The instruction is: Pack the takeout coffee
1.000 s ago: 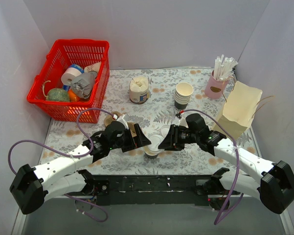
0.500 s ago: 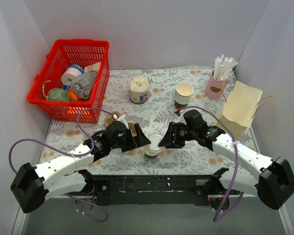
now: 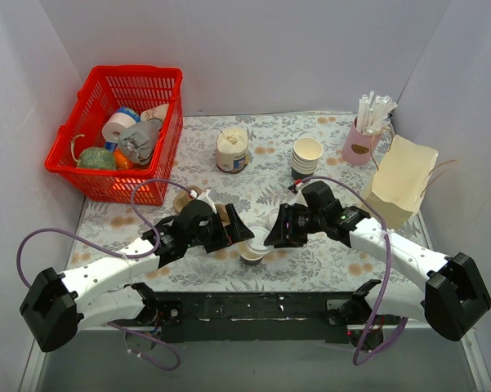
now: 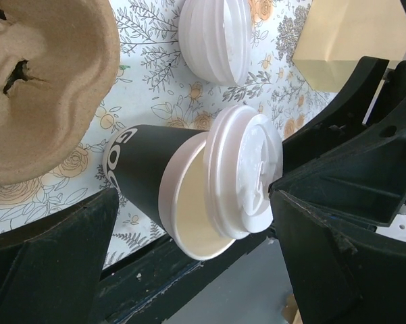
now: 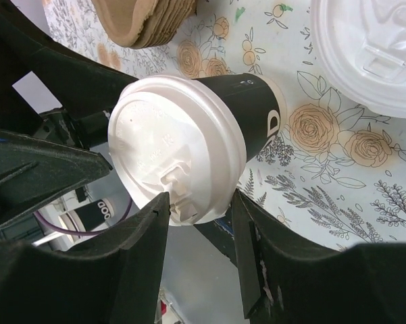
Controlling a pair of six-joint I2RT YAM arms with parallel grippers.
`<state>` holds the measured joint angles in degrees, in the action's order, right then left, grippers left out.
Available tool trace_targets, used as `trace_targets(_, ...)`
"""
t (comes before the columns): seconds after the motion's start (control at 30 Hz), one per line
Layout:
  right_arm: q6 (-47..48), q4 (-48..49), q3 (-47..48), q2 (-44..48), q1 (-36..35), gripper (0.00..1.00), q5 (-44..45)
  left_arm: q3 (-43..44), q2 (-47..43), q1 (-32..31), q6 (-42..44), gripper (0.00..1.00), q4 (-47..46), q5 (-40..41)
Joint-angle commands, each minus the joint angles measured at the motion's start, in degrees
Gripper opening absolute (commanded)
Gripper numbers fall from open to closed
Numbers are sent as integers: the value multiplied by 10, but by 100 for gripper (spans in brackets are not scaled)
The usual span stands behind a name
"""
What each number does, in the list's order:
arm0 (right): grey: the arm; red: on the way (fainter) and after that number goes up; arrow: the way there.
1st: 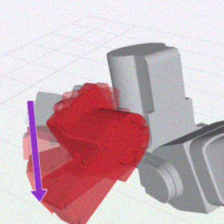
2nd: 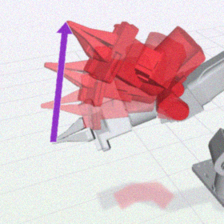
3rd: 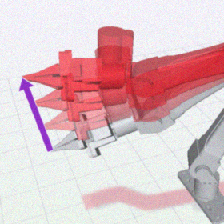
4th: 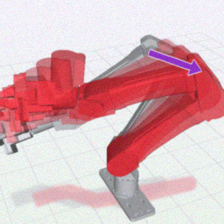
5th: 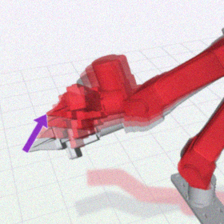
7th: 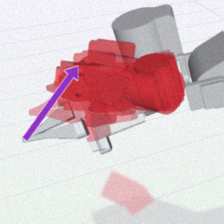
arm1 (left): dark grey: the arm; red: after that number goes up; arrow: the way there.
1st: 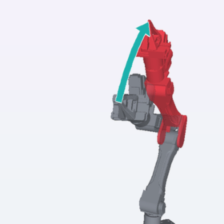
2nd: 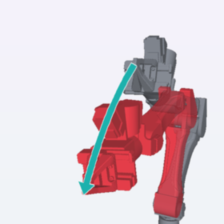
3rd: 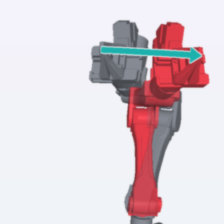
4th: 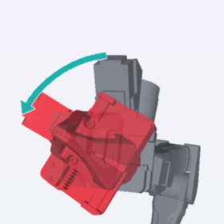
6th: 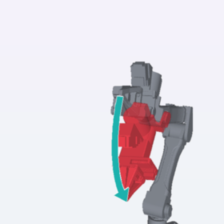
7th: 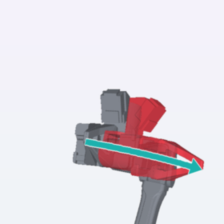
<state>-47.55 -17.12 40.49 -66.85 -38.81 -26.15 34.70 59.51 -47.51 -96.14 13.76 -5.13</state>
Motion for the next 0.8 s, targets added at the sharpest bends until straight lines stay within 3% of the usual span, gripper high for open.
trace_targets(0.0,16,-5,27,-4,-9,50,-14,23,4,-6,-8,98,-11,2)
trace_targets(0.77,61,-55,75,-28,-49,55,15,25,18,-14,-15,94,-1,11)
